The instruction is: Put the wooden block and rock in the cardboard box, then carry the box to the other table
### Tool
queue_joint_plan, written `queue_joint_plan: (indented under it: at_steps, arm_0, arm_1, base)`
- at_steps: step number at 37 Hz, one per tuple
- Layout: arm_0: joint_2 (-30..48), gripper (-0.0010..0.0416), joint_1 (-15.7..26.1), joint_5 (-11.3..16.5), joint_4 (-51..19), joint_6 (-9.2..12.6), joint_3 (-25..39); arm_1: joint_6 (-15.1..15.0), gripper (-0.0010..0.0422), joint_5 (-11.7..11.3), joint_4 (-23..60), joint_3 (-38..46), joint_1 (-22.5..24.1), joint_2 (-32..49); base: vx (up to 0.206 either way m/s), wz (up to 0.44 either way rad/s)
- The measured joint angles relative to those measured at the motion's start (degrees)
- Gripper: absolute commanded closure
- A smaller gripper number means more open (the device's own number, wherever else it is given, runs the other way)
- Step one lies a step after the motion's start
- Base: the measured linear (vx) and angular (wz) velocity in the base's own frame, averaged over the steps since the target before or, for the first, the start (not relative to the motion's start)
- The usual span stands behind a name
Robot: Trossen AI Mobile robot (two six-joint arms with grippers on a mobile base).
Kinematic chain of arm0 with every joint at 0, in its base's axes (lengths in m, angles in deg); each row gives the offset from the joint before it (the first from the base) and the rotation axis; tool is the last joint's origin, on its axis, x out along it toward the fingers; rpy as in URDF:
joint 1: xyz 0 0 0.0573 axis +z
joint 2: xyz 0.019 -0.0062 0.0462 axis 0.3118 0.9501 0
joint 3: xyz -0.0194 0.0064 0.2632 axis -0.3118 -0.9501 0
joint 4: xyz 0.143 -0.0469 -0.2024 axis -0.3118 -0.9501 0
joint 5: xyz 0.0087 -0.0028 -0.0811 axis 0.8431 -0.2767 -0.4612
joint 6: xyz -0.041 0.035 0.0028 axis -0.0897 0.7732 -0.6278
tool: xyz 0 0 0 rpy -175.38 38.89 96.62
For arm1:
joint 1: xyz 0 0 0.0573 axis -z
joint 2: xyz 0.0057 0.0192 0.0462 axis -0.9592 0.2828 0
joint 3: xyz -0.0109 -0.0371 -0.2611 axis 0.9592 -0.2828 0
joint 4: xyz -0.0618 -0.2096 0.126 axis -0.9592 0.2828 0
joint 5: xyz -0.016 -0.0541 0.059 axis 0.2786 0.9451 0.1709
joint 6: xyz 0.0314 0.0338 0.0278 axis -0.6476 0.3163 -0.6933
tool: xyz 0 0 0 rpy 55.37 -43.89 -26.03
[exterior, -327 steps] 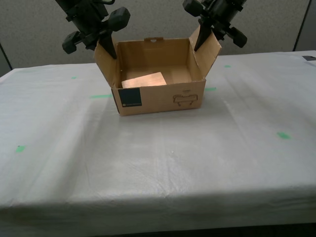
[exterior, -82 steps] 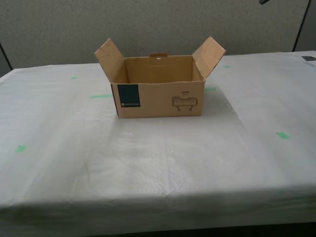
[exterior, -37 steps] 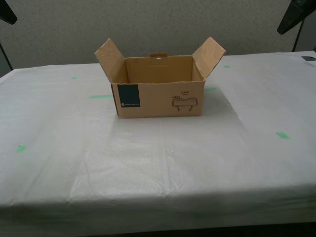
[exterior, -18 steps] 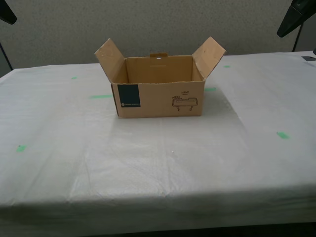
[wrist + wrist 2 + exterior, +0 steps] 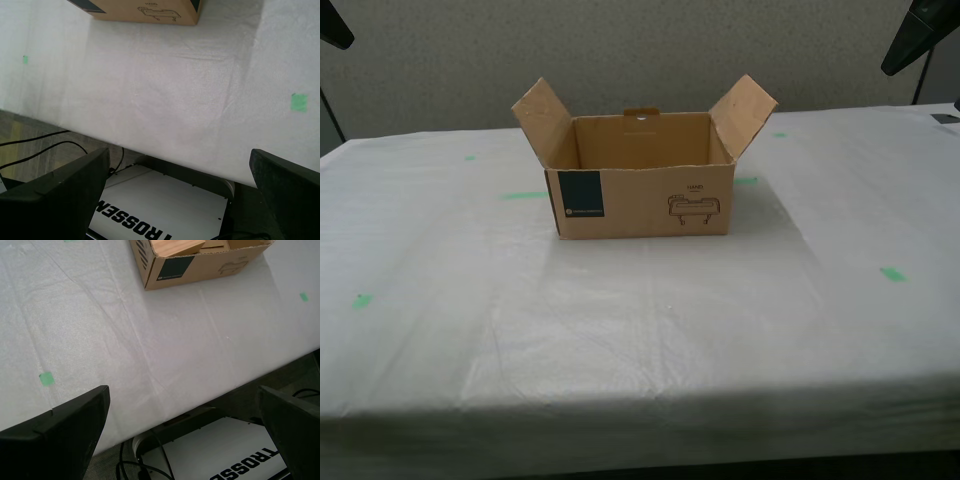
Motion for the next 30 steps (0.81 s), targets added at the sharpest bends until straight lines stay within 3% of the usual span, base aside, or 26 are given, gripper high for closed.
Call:
queue_joint_plan:
  at_steps: [30]
  arm_0:
    - [0.0, 0.0016, 0.0, 0.0, 0.0, 0.0, 0.0]
  arm_1:
    - [0.0, 0.0014, 0.0, 0.0, 0.0, 0.0, 0.0]
  base:
    - [0.0, 0.0]
